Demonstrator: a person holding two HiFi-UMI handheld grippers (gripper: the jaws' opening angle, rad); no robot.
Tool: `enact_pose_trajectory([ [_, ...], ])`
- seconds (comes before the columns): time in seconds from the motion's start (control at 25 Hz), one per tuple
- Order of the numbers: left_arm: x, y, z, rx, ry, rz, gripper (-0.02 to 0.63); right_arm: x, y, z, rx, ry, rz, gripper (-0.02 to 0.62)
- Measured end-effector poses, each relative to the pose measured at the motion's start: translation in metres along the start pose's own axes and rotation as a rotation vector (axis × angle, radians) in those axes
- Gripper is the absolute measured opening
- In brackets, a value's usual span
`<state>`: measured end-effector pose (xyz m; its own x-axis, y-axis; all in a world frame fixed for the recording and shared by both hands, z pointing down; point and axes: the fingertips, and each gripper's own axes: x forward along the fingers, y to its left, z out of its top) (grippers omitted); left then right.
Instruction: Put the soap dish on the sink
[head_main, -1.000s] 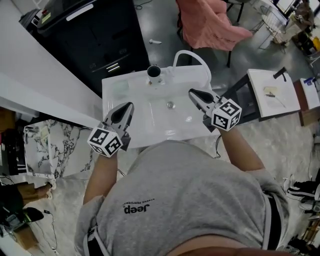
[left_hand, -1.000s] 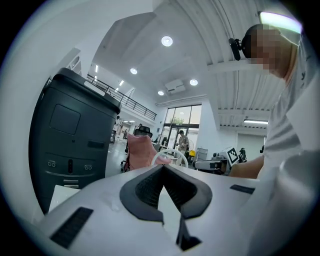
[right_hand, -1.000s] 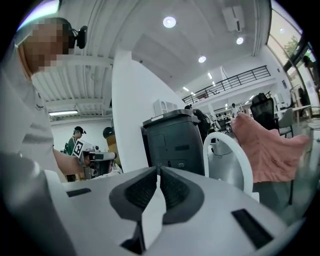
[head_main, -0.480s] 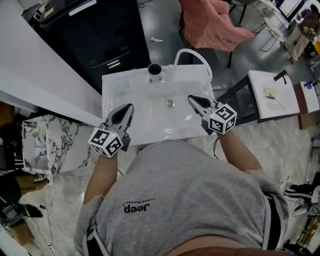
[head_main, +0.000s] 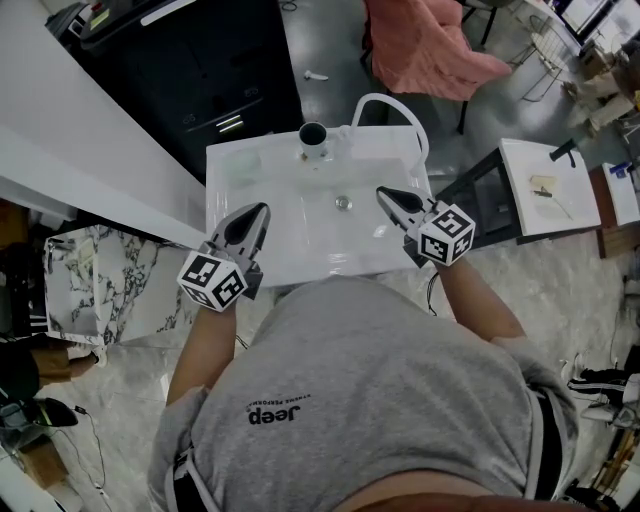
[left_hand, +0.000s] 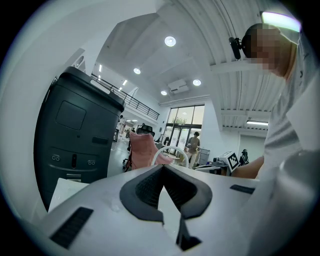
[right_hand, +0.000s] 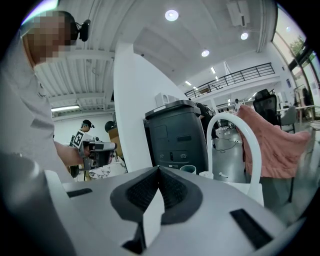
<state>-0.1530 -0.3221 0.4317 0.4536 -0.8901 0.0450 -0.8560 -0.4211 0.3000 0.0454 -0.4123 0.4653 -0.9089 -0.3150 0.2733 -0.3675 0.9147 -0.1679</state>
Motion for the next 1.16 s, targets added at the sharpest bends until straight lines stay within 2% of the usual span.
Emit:
enact_pose_trajectory([
  [0.28, -0.0022, -0.0009, -0.0009, -0.002, -0.001, -0.003, 0.014, -0.0020, -0.0021, 0.0004, -0.023, 0.021, -0.036, 0.051],
  [1.16, -0.0037, 0.0005, 0.0018, -0.001, 0.001, -0.005, 0.015, 0.0009, 0.0029, 0.0026, -0.044, 0.030, -0.012, 0.051],
])
